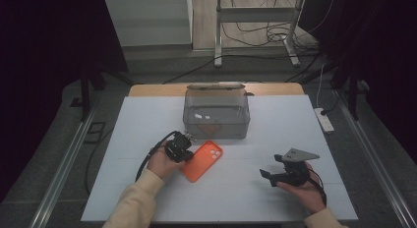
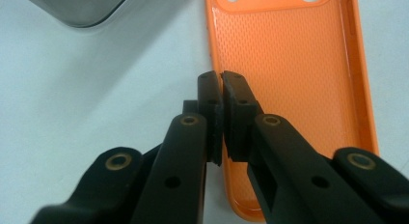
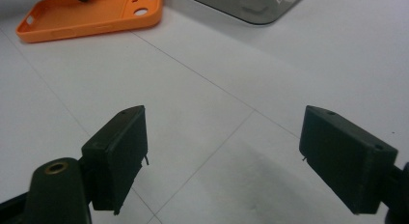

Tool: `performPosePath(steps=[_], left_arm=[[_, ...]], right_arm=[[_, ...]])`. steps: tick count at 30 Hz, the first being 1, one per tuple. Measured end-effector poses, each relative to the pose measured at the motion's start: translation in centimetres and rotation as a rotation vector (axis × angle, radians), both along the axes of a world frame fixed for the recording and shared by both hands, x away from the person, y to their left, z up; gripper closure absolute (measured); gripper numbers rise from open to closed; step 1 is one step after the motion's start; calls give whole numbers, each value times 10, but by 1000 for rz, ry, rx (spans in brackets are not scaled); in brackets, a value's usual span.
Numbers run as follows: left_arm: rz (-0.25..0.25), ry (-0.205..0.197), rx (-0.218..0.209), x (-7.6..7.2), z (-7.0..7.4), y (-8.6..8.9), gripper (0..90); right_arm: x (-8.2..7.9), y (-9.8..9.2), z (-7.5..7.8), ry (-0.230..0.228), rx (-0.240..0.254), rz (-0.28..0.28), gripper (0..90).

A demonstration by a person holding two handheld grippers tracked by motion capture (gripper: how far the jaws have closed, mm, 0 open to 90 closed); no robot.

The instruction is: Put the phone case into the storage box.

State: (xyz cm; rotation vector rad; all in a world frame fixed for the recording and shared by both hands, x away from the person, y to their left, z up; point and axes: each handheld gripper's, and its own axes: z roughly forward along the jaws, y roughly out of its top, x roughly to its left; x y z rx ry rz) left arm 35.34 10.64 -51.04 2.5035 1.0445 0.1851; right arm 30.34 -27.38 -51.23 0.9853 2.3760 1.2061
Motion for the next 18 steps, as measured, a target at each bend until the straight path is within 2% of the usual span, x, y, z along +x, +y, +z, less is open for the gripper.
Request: performPosePath(steps=[12,18], left_arm=[[5,-10,12,-1,1,-1,881],[19,-18,11,-2,1,-2,881]], right_arm=[[-1,0,1,0,-9,-2,175],[0,0,1,-1,4,1,175]])
